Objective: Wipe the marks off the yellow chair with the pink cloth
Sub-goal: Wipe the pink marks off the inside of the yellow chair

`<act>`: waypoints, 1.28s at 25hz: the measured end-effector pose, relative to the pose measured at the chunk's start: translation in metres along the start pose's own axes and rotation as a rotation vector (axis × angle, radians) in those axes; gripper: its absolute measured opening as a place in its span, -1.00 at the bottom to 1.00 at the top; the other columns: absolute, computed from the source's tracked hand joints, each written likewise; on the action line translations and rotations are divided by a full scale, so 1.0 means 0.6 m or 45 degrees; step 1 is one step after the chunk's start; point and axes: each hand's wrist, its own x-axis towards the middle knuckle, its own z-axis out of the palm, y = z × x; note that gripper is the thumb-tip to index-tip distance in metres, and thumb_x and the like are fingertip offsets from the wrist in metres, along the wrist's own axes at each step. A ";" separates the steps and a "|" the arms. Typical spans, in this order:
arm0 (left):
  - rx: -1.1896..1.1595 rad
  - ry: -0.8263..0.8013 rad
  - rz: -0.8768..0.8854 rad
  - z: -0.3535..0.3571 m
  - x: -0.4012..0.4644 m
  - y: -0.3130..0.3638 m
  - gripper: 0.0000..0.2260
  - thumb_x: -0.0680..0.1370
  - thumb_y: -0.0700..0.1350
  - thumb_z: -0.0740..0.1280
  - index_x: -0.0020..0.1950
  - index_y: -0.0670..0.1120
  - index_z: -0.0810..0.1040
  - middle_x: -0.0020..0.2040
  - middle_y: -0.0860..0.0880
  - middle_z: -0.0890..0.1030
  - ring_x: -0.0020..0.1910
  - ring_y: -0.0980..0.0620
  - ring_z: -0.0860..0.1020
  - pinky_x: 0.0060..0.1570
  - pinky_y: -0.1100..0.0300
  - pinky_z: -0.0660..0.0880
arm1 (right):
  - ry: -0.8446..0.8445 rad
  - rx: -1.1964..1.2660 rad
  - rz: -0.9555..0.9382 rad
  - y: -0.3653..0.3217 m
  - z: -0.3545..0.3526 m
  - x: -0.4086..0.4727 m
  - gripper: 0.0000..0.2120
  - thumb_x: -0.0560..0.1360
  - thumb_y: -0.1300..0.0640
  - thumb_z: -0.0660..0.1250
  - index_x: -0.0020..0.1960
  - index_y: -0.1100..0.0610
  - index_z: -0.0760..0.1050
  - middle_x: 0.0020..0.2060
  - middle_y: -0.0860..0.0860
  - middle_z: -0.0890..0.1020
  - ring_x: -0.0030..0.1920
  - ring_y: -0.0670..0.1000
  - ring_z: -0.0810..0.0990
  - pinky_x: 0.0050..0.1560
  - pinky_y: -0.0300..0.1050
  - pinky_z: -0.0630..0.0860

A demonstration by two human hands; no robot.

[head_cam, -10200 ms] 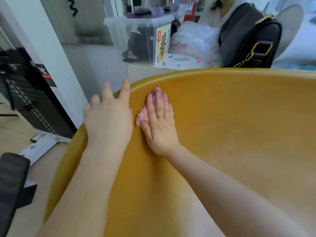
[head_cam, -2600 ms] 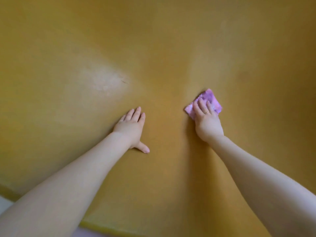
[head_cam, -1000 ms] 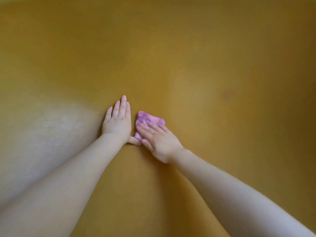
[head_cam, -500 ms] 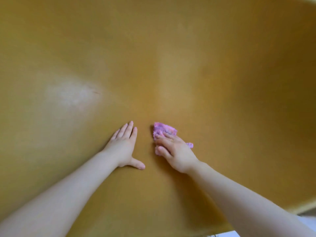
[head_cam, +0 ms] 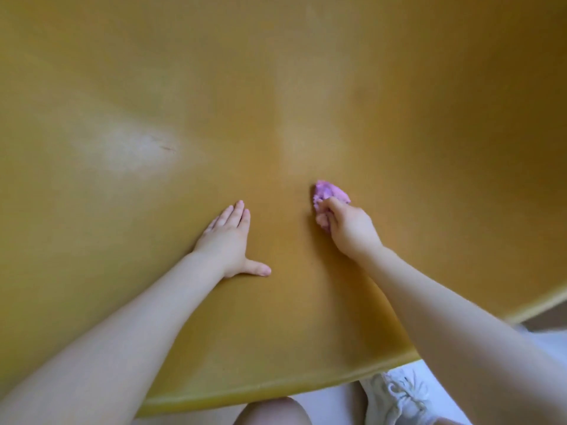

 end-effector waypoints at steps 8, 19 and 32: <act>-0.058 -0.061 0.014 -0.003 -0.061 0.002 -0.12 0.44 0.26 0.30 0.55 -0.11 -0.07 0.56 -0.03 -0.19 0.54 0.00 -0.13 0.49 0.08 0.00 | -0.394 0.214 -0.470 -0.047 0.003 -0.142 -0.85 0.47 0.28 0.27 0.03 0.22 0.45 -0.09 0.01 0.55 -0.03 0.03 0.49 -0.08 -0.24 0.32; -0.383 0.266 -0.298 0.059 -0.175 0.011 -0.45 0.62 -0.19 0.06 0.55 -0.09 -0.13 0.51 -0.13 0.18 0.49 -0.12 0.14 0.45 0.06 0.13 | -0.275 0.278 -0.230 -0.072 0.030 -0.132 -0.89 0.54 0.26 0.16 -0.07 0.17 0.45 -0.07 0.13 0.65 -0.04 0.18 0.58 -0.10 -0.08 0.42; -0.530 0.535 -0.327 0.075 -0.321 0.117 -0.50 0.63 -0.18 0.10 0.54 -0.18 0.01 0.51 -0.17 0.16 0.48 -0.14 0.15 0.43 0.14 0.07 | 0.254 0.934 -0.042 -0.053 -0.071 -0.300 -0.86 0.53 0.30 0.17 -0.10 0.08 0.38 -0.38 -0.05 0.48 -0.45 -0.28 0.42 -0.38 -0.36 0.30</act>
